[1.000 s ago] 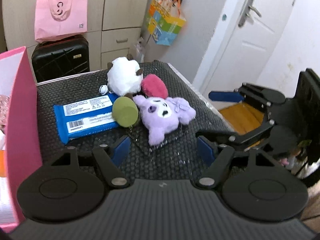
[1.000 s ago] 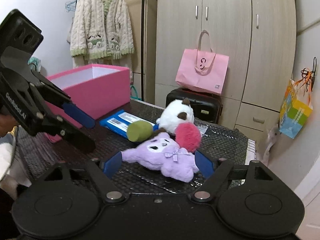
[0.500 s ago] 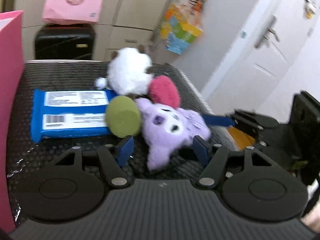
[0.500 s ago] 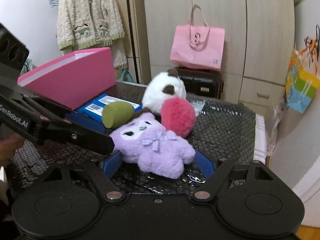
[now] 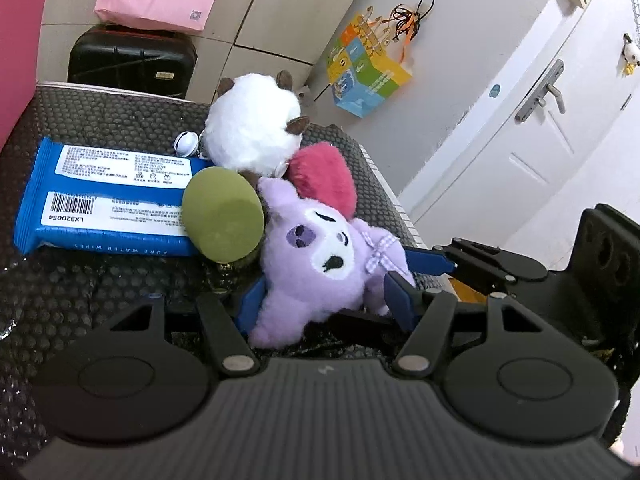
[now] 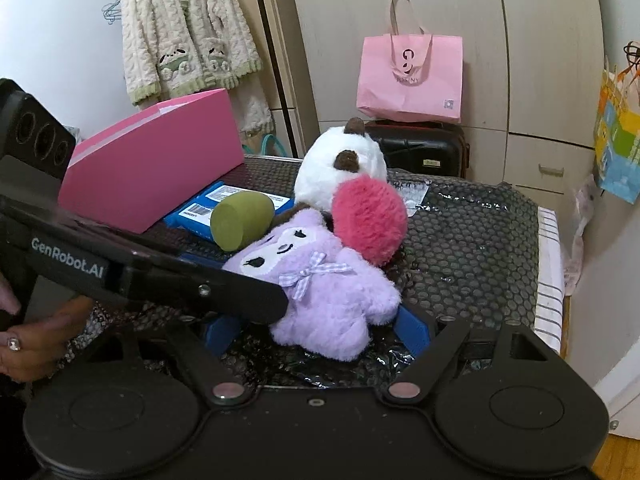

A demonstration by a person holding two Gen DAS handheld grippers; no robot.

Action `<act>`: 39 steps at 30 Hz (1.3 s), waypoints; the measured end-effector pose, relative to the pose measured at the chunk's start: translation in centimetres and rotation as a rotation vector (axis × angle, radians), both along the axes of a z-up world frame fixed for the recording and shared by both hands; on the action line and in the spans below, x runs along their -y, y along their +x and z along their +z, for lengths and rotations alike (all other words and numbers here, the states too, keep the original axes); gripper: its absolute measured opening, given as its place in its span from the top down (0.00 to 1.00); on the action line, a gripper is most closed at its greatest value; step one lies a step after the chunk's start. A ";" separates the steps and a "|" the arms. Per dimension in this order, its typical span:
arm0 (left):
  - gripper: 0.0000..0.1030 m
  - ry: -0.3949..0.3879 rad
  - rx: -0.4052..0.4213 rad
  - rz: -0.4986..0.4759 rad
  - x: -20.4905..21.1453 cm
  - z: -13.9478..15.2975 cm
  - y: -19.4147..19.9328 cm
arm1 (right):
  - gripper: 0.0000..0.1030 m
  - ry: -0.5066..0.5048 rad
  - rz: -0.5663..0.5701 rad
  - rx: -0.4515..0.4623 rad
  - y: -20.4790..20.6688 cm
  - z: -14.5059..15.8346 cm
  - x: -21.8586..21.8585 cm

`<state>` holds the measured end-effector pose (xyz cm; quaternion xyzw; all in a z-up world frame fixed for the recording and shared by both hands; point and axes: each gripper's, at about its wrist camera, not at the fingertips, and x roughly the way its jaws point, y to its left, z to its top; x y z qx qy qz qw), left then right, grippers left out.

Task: Organize soft objects
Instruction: 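Close both grippers on the purple plush toy from either side, then lift and carry the purple plush with both grippers over the pink box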

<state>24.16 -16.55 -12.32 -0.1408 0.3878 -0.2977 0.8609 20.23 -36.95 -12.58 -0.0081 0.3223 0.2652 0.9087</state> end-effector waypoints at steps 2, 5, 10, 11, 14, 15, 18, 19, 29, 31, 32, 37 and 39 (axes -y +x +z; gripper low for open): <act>0.44 0.016 0.008 -0.005 0.1 0.0 -0.1 | 0.17 -0.017 -0.003 0.012 -0.1 0.0 -0.2; 0.46 0.039 0.015 -0.019 0.3 0.2 -0.2 | 0.18 -0.059 -0.001 0.040 -0.8 0.1 -0.8; 0.46 0.036 0.007 -0.044 0.2 0.3 -0.4 | 0.18 -0.091 0.003 0.068 -1.7 0.3 -1.2; 0.46 0.033 0.002 -0.049 0.2 0.3 -0.4 | 0.18 -0.094 0.000 0.070 -1.9 0.4 -1.1; 0.46 0.029 -0.008 -0.064 0.0 0.3 -0.7 | 0.18 -0.105 -0.005 0.081 -2.6 0.5 -1.3; 0.46 0.031 -0.008 -0.068 0.0 0.4 -0.8 | 0.18 -0.108 -0.008 0.082 -2.8 0.5 -1.4; 0.46 0.036 -0.007 -0.075 -0.2 0.5 -1.5 | 0.19 -0.116 -0.017 0.086 -3.6 0.6 -1.6; 0.46 0.037 -0.032 -0.069 -0.3 0.6 -1.6 | 0.19 -0.116 -0.018 0.081 -3.9 0.7 -1.8; 0.46 0.076 -0.116 -0.090 -1.2 1.1 -3.7 | 0.19 -0.095 -0.041 -0.003 -6.6 1.2 -3.1; 0.46 0.085 -0.121 -0.100 -1.5 1.3 -4.3 | 0.19 -0.092 -0.047 -0.010 -7.3 1.3 -3.5; 0.46 0.089 -0.124 -0.105 -1.6 1.4 -4.5 | 0.19 -0.091 -0.051 -0.015 -7.7 1.4 -3.7; 0.46 0.086 -0.148 -0.128 -2.8 2.0 -5.7 | 0.20 -0.080 -0.065 -0.051 -9.0 2.0 -4.7; 0.46 0.078 -0.158 -0.135 -3.3 2.2 -6.2 | 0.21 -0.086 -0.064 -0.058 -9.5 2.4 -5.2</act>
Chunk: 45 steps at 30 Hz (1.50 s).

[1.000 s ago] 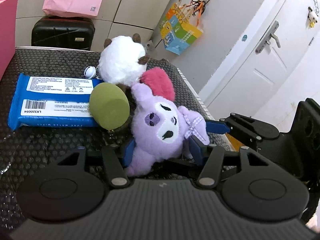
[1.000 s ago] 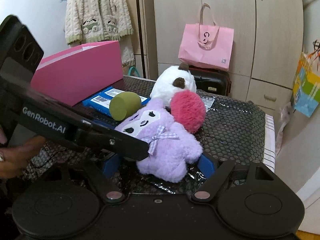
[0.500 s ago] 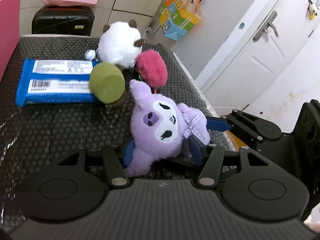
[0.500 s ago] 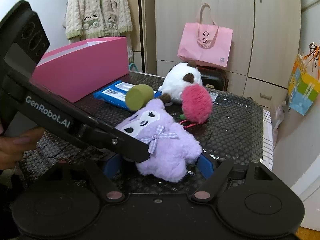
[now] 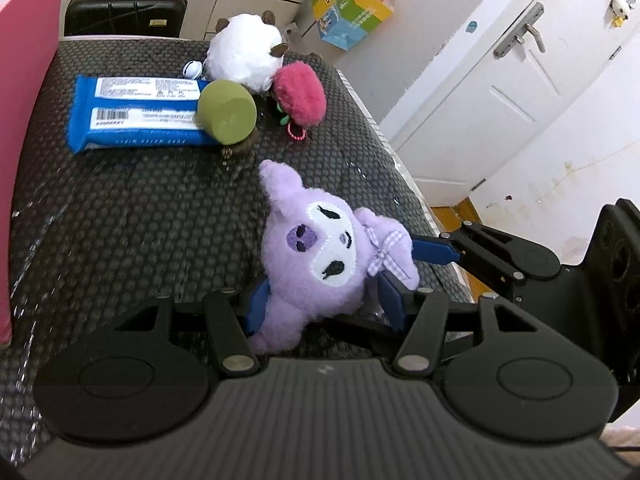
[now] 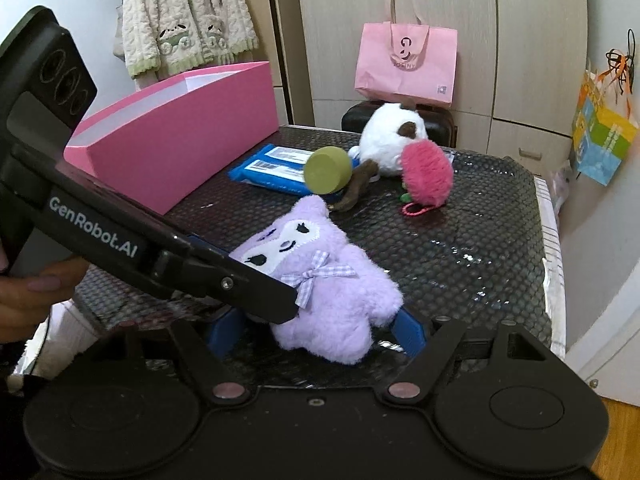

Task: Organize soft objects
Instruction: 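Lift and carry the purple plush with both grippers over the pink box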

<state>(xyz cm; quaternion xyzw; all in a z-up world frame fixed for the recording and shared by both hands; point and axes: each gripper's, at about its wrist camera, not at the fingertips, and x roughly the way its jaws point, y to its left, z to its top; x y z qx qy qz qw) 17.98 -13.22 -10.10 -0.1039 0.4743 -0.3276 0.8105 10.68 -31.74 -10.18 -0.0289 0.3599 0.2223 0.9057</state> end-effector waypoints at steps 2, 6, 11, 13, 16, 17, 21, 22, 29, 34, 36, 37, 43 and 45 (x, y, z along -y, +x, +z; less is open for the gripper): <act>0.46 -0.011 -0.009 0.001 -0.7 0.3 -0.6 | 0.21 0.003 0.002 -0.007 -0.5 0.4 -0.5; 0.46 -0.018 -0.029 0.003 -2.1 0.8 -1.5 | 0.22 0.018 0.014 -0.025 -1.4 0.9 -1.6; 0.46 -0.071 -0.089 0.004 -5.2 1.2 -2.2 | 0.24 0.011 0.055 -0.025 -2.4 1.7 -3.4; 0.46 -0.102 -0.134 0.001 -6.9 1.2 -2.2 | 0.25 -0.015 0.097 -0.023 -2.7 2.1 -4.6; 0.46 -0.100 -0.143 0.005 -8.7 1.7 -3.0 | 0.26 -0.020 0.148 -0.026 -2.9 3.0 -6.2; 0.46 -0.092 -0.134 0.010 -9.3 2.0 -3.4 | 0.27 -0.018 0.159 -0.026 -2.9 3.2 -6.8; 0.46 -0.068 -0.108 0.026 -11.4 3.3 -4.8 | 0.27 -0.028 0.208 -0.026 -3.2 4.4 -9.3; 0.46 -0.064 -0.110 0.029 -12.1 3.7 -5.2 | 0.27 -0.027 0.217 -0.029 -3.3 4.6 -9.7; 0.46 -0.062 -0.158 0.052 -16.3 5.4 -6.7 | 0.27 0.000 0.298 -0.074 -4.1 6.5 -13.3; 0.46 -0.037 -0.162 0.090 -18.8 6.9 -7.8 | 0.27 0.011 0.340 -0.098 -4.5 7.7 -15.9; 0.46 -0.032 -0.151 0.104 -19.8 7.7 -8.2 | 0.27 0.014 0.357 -0.098 -4.4 8.4 -16.7; 0.46 -0.030 -0.140 0.111 -20.3 8.2 -8.3 | 0.27 0.016 0.364 -0.094 -4.2 8.7 -17.1; 0.46 -0.005 -0.014 0.158 -22.2 11.0 -8.2 | 0.27 0.028 0.386 -0.033 -2.9 10.8 -19.5; 0.46 0.003 0.020 0.176 -22.6 11.5 -7.6 | 0.27 0.040 0.389 -0.014 -1.9 11.3 -20.0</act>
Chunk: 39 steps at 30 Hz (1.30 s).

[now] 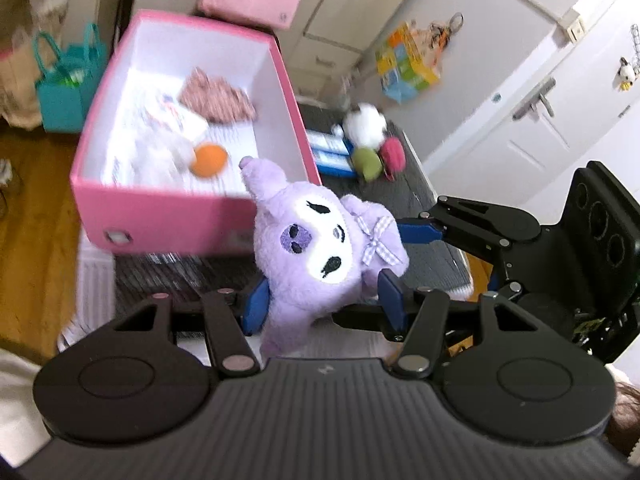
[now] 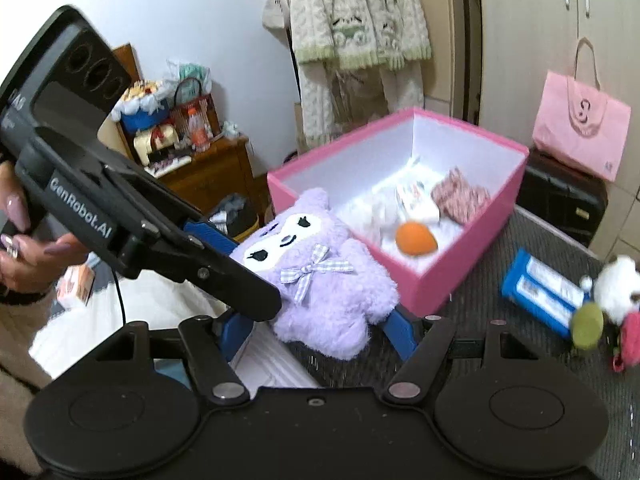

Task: Organize soft objects
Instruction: 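Lift and carry the purple plush with both grippers over the pink box, then open both grippers to drop the purple plush into the box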

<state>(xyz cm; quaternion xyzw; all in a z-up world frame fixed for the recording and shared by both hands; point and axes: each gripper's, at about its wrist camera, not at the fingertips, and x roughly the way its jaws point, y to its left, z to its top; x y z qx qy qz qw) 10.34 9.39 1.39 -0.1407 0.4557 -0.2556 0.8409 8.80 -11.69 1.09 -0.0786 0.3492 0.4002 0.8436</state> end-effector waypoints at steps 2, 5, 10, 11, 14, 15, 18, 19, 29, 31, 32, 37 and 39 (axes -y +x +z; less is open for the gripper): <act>0.46 0.015 0.035 0.012 -0.4 0.5 0.9 | 0.27 0.012 -0.005 0.001 1.1 0.3 -0.6; 0.46 0.035 0.102 0.018 -0.9 0.9 2.8 | 0.27 0.006 -0.018 0.025 3.2 0.6 -1.4; 0.46 0.063 0.176 0.042 -1.5 1.2 6.9 | 0.27 -0.034 -0.035 0.121 6.5 0.9 -2.9; 0.47 0.069 0.193 0.049 -1.6 1.3 7.6 | 0.27 -0.039 -0.039 0.143 7.2 1.0 -3.2; 0.49 0.075 0.212 0.065 -2.0 1.3 10.0 | 0.28 -0.065 -0.039 0.171 9.5 1.1 -4.1; 0.49 0.071 0.214 0.075 -2.3 1.2 10.9 | 0.28 -0.070 -0.042 0.174 10.4 1.1 -4.3; 0.50 0.079 0.229 0.102 -2.6 0.9 13.0 | 0.28 -0.076 -0.048 0.169 13.3 1.0 -4.7; 0.50 0.081 0.228 0.116 -2.7 0.6 13.8 | 0.28 -0.075 -0.049 0.161 14.3 0.9 -4.8; 0.50 0.101 0.240 0.182 -3.7 -1.1 18.4 | 0.27 0.042 0.014 0.047 22.2 -1.4 -4.4; 0.50 0.118 0.252 0.171 -3.5 -1.3 18.6 | 0.27 0.033 0.031 0.084 21.9 -1.7 -4.4; 0.50 0.129 0.250 0.168 -3.3 -1.4 18.9 | 0.27 0.018 0.033 0.096 22.0 -1.8 -4.6; 0.50 0.214 0.240 0.165 -2.2 -2.2 20.8 | 0.28 -0.064 0.014 0.099 23.8 -2.8 -5.7; 0.50 0.239 0.225 0.163 -2.0 -2.5 21.6 | 0.27 -0.086 0.014 0.082 24.8 -3.3 -5.9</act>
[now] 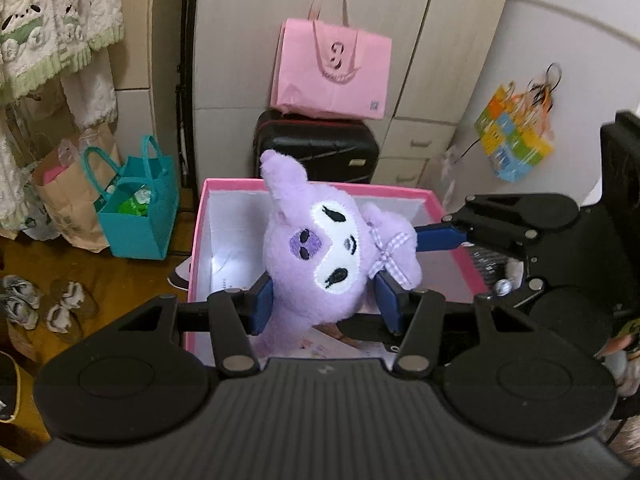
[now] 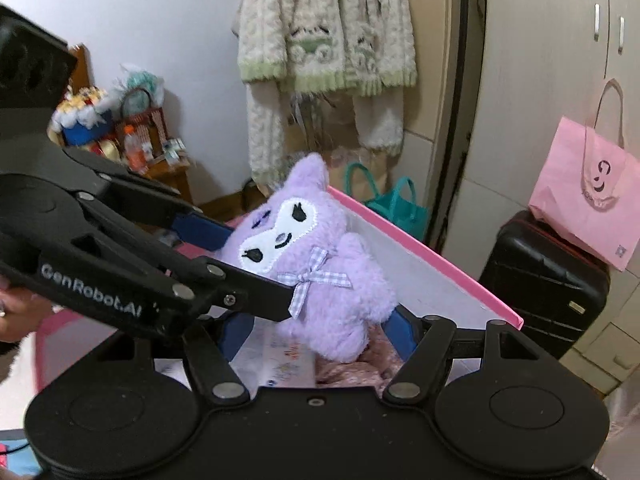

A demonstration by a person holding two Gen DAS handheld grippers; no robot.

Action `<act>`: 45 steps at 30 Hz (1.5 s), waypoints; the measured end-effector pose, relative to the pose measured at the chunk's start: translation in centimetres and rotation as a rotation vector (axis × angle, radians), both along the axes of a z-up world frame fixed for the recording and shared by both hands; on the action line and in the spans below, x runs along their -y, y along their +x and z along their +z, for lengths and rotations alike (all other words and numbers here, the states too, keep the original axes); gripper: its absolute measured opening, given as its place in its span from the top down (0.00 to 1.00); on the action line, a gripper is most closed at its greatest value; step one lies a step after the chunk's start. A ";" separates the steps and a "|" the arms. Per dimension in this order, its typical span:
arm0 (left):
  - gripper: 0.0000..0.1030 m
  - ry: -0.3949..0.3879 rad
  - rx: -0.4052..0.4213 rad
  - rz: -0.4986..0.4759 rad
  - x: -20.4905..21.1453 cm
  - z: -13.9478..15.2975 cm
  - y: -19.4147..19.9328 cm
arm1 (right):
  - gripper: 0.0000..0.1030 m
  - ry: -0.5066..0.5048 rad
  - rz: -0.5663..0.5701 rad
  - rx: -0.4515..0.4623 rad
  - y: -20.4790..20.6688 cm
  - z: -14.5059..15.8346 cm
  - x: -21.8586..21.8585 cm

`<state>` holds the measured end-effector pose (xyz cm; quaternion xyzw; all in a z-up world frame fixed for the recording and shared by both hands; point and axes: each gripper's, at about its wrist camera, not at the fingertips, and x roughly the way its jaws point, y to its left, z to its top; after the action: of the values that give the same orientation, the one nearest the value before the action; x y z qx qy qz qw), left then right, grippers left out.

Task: Organize soft objects
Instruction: 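Open both grippers to drop the purple plush into the box, then move both open grippers back over the table toward the green ball and pom-pom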

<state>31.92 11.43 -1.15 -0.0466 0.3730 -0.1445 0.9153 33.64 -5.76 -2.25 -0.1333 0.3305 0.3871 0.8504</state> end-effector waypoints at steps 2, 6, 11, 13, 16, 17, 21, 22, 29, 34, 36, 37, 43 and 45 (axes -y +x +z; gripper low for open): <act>0.50 -0.007 -0.024 0.016 -0.1 -0.4 0.6 | 0.26 -0.008 -0.001 -0.035 0.9 -0.6 -0.1; 0.50 -0.013 -0.054 0.030 -0.3 -1.1 1.0 | 0.24 -0.005 0.002 -0.062 1.5 -1.4 -0.1; 0.44 0.017 -0.020 0.063 0.0 -1.0 0.6 | 0.24 -0.043 -0.032 -0.036 1.5 -1.9 -0.4; 0.41 0.019 0.008 0.064 -0.2 -0.2 -0.2 | 0.24 -0.063 -0.043 -0.008 0.8 -1.7 0.0; 0.41 0.000 0.049 0.056 -0.5 1.3 -1.8 | 0.24 -0.063 -0.054 0.008 -0.1 -1.0 0.8; 0.41 0.008 0.064 0.051 -0.4 1.8 -2.3 | 0.24 -0.058 -0.055 0.015 -0.6 -0.6 1.2; 0.41 0.049 0.106 0.009 0.2 4.1 -5.0 | 0.24 -0.045 -0.065 0.049 -3.0 0.9 2.9; 0.41 0.061 0.111 -0.003 0.5 4.6 -5.8 | 0.24 -0.043 -0.070 0.053 -3.6 1.3 3.4; 0.40 0.071 0.091 -0.117 2.4 7.7 -10.7 | 0.24 0.025 -0.116 0.033 -8.1 4.7 7.6; 0.39 0.030 0.045 -0.232 4.2 9.0 -14.0 | 0.24 0.067 -0.135 0.017 -11.4 7.0 10.3; 0.38 0.034 0.042 -0.263 5.2 9.3 -15.3 | 0.24 0.081 -0.141 0.019 -13.0 7.7 11.7; 0.38 0.040 0.043 -0.278 5.7 9.4 -15.9 | 0.24 0.086 -0.144 0.026 -13.8 8.0 12.2; 0.36 0.107 0.076 -0.391 9.6 9.7 -19.6 | 0.24 0.090 -0.184 0.107 -18.3 9.4 15.8; 0.36 0.128 0.087 -0.427 10.7 9.6 -20.7 | 0.24 0.089 -0.200 0.123 -19.7 9.6 16.9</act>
<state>11.27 0.73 8.42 0.0976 0.3432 -0.3128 0.8803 13.95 -22.64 7.38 -0.0852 0.2719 0.3056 0.9085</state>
